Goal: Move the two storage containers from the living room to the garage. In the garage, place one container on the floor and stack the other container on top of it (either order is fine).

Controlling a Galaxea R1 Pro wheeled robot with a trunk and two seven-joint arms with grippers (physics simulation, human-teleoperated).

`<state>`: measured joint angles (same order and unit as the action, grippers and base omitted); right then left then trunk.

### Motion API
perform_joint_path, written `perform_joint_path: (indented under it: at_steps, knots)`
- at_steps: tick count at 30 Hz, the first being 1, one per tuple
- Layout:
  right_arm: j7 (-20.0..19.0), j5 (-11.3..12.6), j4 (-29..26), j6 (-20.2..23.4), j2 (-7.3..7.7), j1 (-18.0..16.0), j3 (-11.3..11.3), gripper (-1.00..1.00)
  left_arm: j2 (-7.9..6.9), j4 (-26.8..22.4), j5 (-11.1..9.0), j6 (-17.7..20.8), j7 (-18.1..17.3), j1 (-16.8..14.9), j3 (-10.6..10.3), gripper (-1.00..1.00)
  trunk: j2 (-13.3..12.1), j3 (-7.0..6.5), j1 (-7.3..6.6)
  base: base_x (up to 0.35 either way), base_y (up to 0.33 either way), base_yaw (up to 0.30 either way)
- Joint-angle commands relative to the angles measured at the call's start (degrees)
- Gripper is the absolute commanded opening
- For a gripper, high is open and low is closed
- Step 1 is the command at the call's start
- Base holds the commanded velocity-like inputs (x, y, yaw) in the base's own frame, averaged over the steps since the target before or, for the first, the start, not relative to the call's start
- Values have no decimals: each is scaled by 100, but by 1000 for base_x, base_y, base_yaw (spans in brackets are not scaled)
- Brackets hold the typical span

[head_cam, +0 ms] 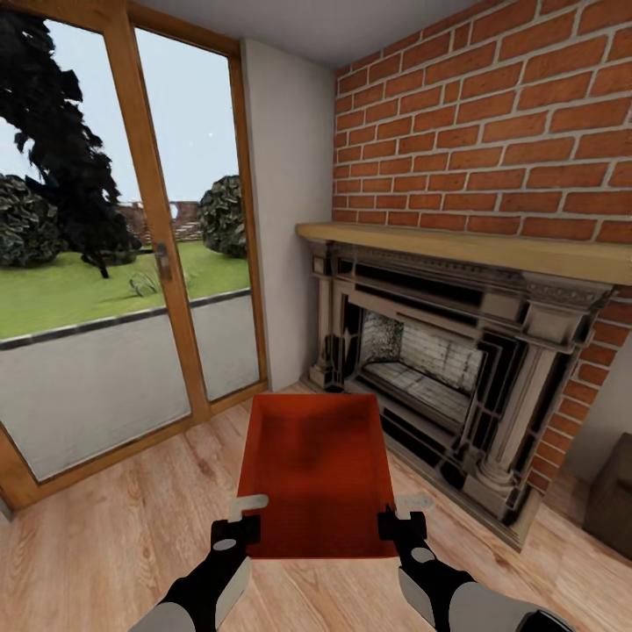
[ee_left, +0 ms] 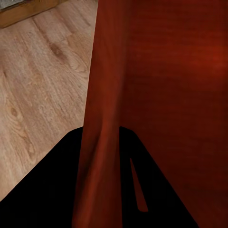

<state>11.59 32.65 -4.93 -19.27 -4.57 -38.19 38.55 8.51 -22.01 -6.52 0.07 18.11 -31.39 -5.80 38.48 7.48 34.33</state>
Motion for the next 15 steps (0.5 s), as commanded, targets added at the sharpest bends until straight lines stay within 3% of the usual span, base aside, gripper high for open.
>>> perform_joint_path:
  at_steps: [1, 15]
  knots:
    - [8, 181, 29, -59, 0, -5, 82, -100, 2, -14, -25, 2, 35, -7, -23, -100, 8, 0, 2, 0, 0, 0]
    - [8, 189, 27, -59, 0, -5, 82, -100, 2, -14, -25, 2, 35, -7, -21, -100, 8, -85, 2, 0, 0, 0]
